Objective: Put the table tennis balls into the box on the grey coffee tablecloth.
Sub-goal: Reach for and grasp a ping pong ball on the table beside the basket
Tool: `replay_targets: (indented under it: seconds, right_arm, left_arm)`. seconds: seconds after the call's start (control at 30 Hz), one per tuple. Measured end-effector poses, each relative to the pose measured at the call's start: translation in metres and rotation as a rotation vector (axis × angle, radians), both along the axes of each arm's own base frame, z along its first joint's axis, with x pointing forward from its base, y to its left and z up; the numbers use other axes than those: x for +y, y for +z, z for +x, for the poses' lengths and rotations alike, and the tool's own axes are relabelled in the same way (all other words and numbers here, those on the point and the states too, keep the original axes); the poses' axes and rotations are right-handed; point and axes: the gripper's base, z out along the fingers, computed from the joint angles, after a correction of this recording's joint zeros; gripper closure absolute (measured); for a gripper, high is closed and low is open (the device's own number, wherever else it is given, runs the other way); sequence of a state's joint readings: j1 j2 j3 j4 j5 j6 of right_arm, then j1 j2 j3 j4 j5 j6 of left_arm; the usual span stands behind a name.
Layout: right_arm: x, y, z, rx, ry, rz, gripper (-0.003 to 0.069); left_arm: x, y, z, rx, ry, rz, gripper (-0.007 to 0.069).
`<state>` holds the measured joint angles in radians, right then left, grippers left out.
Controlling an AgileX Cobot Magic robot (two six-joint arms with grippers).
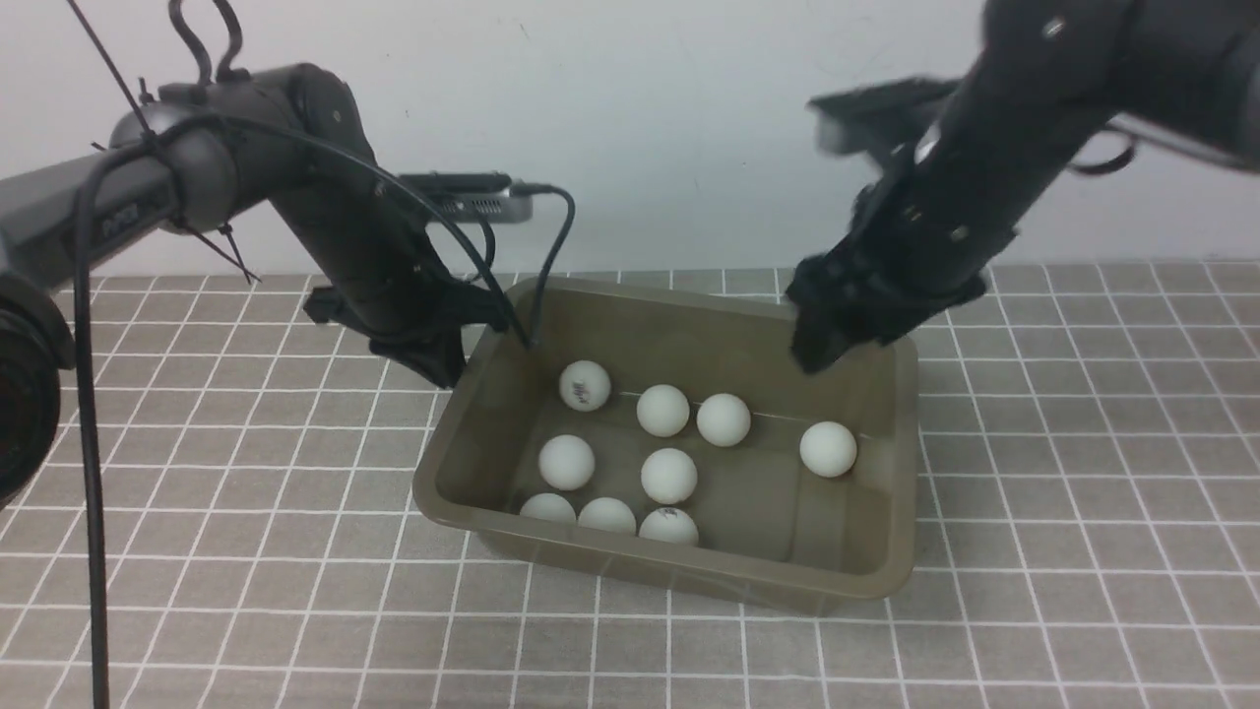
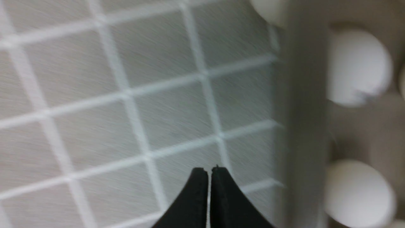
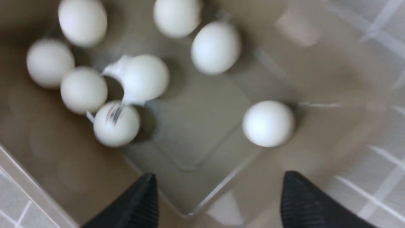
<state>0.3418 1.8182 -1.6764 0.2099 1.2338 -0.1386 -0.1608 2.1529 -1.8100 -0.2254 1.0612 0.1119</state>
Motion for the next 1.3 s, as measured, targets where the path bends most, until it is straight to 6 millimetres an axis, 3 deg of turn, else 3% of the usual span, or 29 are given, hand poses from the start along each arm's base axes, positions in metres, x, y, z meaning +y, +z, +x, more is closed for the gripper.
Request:
replay_targets:
  seconds: [0.2, 0.33, 0.43, 0.5, 0.57, 0.63, 0.8, 0.87, 1.13, 1.3]
  right_arm:
    - [-0.039, 0.053, -0.019, -0.128, -0.083, 0.037, 0.0312]
    - [-0.049, 0.067, -0.027, -0.162, -0.101, 0.041, 0.0358]
    - [-0.049, 0.069, -0.029, -0.164, -0.100, 0.044, 0.0382]
    - [-0.049, 0.069, -0.029, -0.164, -0.100, 0.045, 0.0385]
    - [-0.049, 0.069, -0.029, -0.164, -0.100, 0.044, 0.0393]
    - [-0.049, 0.069, -0.029, -0.164, -0.100, 0.044, 0.0394]
    - [-0.049, 0.069, -0.029, -0.163, -0.100, 0.043, 0.0395]
    - [-0.049, 0.069, -0.029, -0.164, -0.100, 0.042, 0.0395]
    - [-0.049, 0.069, -0.029, -0.162, -0.101, 0.042, 0.0395]
    - [-0.049, 0.069, -0.029, -0.162, -0.101, 0.042, 0.0395]
  left_arm:
    - [0.017, 0.031, 0.025, -0.201, 0.101, 0.000, 0.0629]
    - [0.014, 0.029, 0.034, -0.237, 0.112, -0.025, 0.0628]
    - [0.010, 0.003, 0.038, -0.161, 0.120, -0.060, 0.0628]
    - [0.008, -0.002, 0.038, -0.139, 0.116, -0.068, 0.0628]
    - [-0.001, -0.023, 0.036, -0.053, 0.078, -0.107, 0.0628]
    - [-0.016, -0.027, 0.032, -0.012, 0.018, -0.159, 0.0628]
    - [-0.056, -0.015, 0.023, -0.018, -0.104, -0.270, 0.0628]
    - [-0.061, -0.010, 0.023, -0.030, -0.117, -0.273, 0.0628]
    - [-0.035, 0.015, 0.047, -0.216, -0.014, -0.147, 0.0627]
    - [-0.036, 0.005, 0.050, -0.224, -0.058, -0.111, 0.0575]
